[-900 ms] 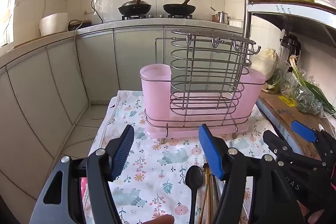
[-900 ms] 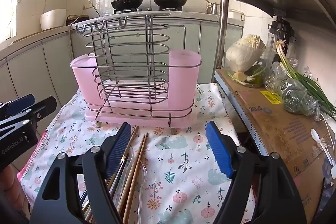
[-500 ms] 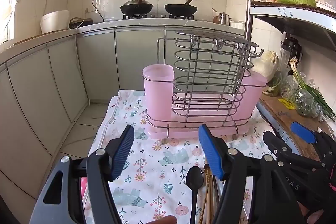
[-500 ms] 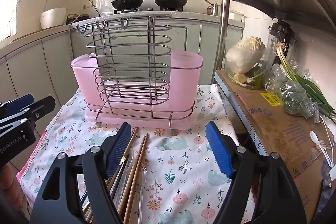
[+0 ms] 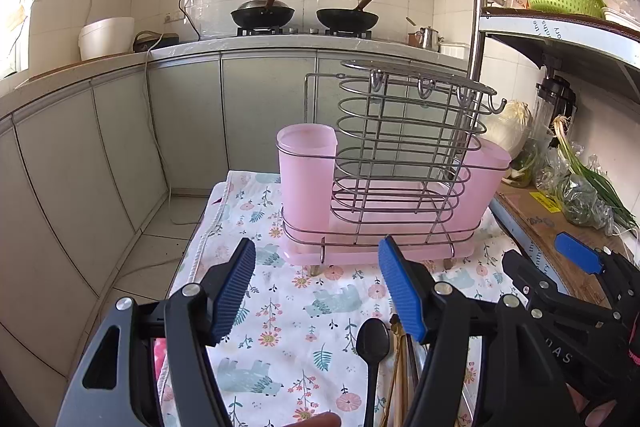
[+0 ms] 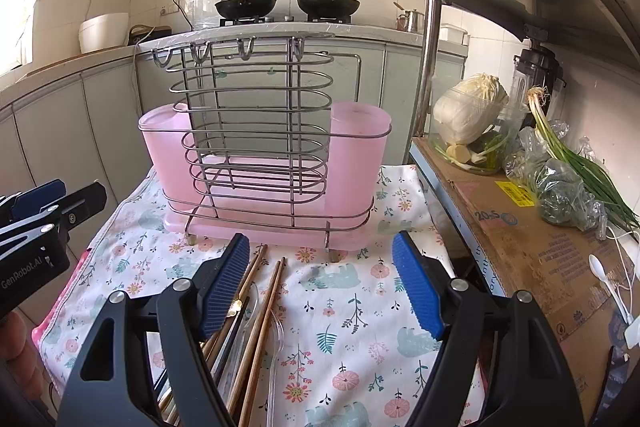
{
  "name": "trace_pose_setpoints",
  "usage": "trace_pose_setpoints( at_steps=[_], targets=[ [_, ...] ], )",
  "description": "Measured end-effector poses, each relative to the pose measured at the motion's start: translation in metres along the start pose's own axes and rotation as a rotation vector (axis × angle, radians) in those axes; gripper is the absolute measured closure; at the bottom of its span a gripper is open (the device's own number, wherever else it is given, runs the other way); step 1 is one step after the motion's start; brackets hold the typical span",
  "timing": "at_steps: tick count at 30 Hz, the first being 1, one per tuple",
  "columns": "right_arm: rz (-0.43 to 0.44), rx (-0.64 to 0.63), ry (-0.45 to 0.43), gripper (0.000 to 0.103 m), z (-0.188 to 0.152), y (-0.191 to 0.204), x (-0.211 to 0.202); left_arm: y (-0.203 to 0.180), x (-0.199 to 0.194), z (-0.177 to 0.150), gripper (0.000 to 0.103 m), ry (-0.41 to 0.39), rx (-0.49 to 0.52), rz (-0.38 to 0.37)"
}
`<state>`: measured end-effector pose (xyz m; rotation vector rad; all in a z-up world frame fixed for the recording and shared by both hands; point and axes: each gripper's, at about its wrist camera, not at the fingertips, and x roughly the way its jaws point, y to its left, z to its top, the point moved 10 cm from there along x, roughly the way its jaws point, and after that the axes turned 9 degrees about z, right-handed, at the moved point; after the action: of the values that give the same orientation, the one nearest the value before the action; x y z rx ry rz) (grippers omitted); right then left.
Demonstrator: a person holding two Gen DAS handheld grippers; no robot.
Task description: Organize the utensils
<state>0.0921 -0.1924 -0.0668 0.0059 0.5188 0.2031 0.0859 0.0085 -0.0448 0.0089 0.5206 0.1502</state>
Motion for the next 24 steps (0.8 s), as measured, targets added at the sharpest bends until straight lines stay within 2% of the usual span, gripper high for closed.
trace_pose_setpoints(
  at_steps=[24],
  targets=[
    [-0.001,0.006,-0.018,0.029,0.0045,0.0008,-0.0067,0.0012,-0.0007,0.0001,0.039,-0.002,0.0,-0.002]
  ],
)
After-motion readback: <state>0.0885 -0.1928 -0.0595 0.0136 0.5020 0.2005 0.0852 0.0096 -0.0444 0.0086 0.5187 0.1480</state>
